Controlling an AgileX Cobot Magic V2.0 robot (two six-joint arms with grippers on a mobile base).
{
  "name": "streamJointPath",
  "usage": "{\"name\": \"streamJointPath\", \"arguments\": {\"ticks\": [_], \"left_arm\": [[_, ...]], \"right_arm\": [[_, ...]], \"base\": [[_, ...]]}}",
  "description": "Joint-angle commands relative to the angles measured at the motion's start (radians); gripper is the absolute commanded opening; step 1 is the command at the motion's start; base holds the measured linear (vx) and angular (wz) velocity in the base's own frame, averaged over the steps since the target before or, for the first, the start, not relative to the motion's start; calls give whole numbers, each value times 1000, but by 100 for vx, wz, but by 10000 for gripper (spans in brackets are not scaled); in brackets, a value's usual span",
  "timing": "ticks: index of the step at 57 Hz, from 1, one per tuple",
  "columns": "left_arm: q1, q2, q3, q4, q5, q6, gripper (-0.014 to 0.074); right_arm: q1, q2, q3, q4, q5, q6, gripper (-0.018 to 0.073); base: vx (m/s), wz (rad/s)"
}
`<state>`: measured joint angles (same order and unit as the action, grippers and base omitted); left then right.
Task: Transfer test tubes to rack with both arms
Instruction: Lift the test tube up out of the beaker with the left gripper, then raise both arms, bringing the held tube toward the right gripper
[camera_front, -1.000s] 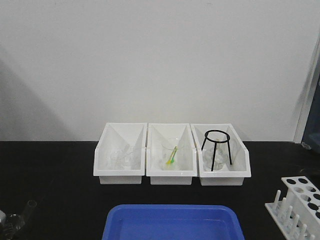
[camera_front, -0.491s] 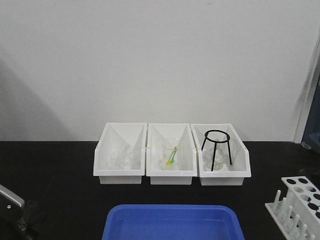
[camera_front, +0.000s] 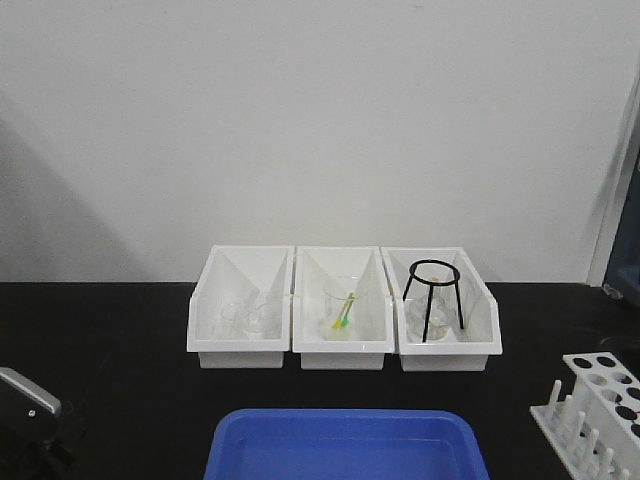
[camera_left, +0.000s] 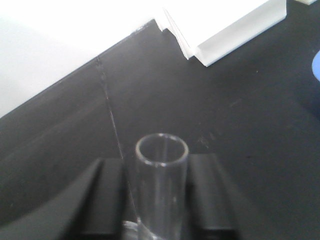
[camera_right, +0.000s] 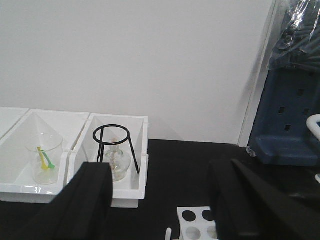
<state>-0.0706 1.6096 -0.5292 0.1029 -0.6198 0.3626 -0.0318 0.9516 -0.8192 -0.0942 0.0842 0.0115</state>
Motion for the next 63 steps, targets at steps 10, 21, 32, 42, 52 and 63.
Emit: {"name": "streamJointPath", "arguments": {"ticks": [10,21,32,42,52,63], "left_arm": [[2,-34,-30,-10,-98,-8,-25],[2,-45,-30,-10,-116,-8,-22],[2,-148,-32,-14,-108,-9,-22],[2,-307,-79,-17,78,-14,-22],[2,-429,-180,-17,246,-96,-22],[1,-506,-308,-16,388,-319,-22]], "right_arm": [[-3,-9,-35,-12,-72,-6,457],[-3,-9,-35,-11,-70,-6,457],[-3,-9,-35,-9,-70,-6,457],[-3,-9,-35,-9,-71,-6,457],[-3,-9,-35,-8,-70,-5,457],[-3,-9,-35,29,-61,1,457]], "base": [[0,0],[0,0],[0,0],[0,0],[0,0],[0,0]]}}
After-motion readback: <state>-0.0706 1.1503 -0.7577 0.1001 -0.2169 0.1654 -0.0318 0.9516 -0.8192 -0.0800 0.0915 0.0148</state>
